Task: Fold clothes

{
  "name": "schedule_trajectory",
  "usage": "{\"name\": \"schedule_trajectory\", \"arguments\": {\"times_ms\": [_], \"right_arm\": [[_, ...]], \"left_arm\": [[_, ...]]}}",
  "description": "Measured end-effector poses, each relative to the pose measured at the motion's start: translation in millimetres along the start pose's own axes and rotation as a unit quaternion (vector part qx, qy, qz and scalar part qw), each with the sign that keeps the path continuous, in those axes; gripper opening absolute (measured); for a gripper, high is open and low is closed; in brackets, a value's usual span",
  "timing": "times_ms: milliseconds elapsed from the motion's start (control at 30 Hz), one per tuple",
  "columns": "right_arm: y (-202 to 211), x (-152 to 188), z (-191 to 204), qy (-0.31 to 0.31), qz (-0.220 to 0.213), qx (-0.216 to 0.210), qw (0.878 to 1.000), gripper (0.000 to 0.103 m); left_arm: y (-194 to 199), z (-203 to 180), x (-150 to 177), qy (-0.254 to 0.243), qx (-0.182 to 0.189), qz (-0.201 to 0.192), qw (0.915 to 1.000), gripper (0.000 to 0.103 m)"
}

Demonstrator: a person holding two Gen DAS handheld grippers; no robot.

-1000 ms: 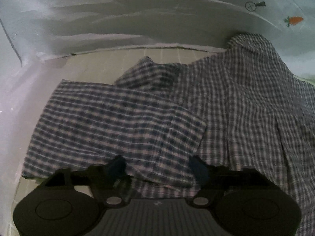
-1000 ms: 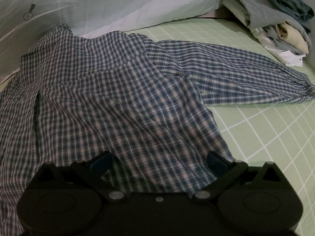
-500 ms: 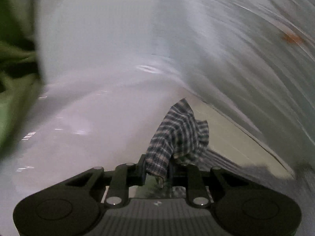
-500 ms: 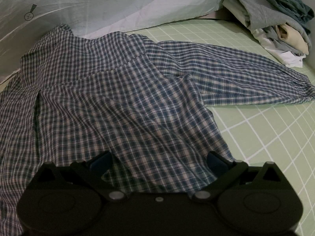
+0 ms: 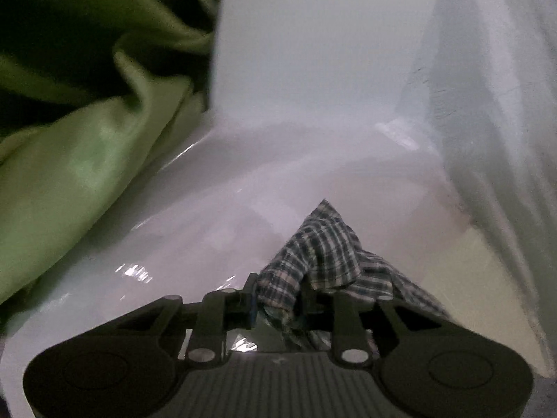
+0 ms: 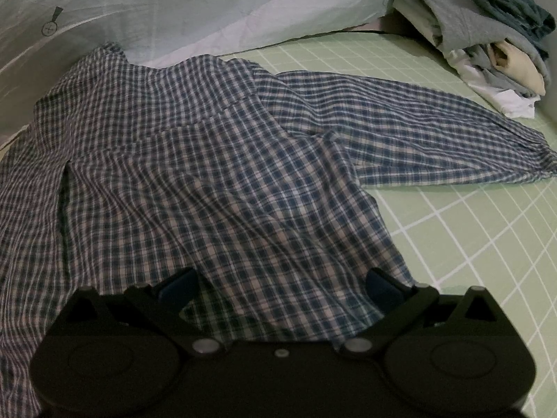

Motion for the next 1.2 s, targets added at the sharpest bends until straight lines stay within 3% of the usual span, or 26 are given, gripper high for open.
{"name": "schedule_trajectory", "arguments": {"times_ms": [133,233,367,533,733,967,1200], "right_arm": [[1,2,-1,0.002,0.001,-0.001,1.000,0.103],[3,5,-1,0.002,0.000,-0.001,1.000,0.103],[4,5,0,0.002,0.000,0.000,1.000,0.103],[4,5,0,0.001,0.002,0.000,1.000,0.103],[3,4,1,0.004,0.001,-0.003,1.000,0.103],[9,9,-3,0.011,0.003,-0.013,1.000,0.103],[38,33,-33,0.004,-0.025,-0.002,1.000,0.103]], "left_arm": [[5,11,7,-0.005,-0.012,-0.009,0.9999,0.041],[17,12,10,-0.034,-0.023,-0.034,0.9986,0.046],[21,8,20,-0.077,-0.015,-0.035,0.9963,0.064],[12,7,35,-0.090,-0.016,-0.015,0.9957,0.064],[-12,31,29,-0.060,-0.061,0.008,0.9963,0.064],[19,19,36,-0.093,-0.028,-0.006,0.9953,0.067],[59,-14,104,-0.166,0.055,0.047,0.9835,0.072]]}}
Point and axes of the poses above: each gripper's, at about its wrist camera, not at the fingertips, and y roughly against the way its jaws point, z to its left, x to its underside, the point moved 7 cm from there along -y, roughly the way its jaws point, and after that the axes turned 7 degrees about y, right-handed, at the moved point
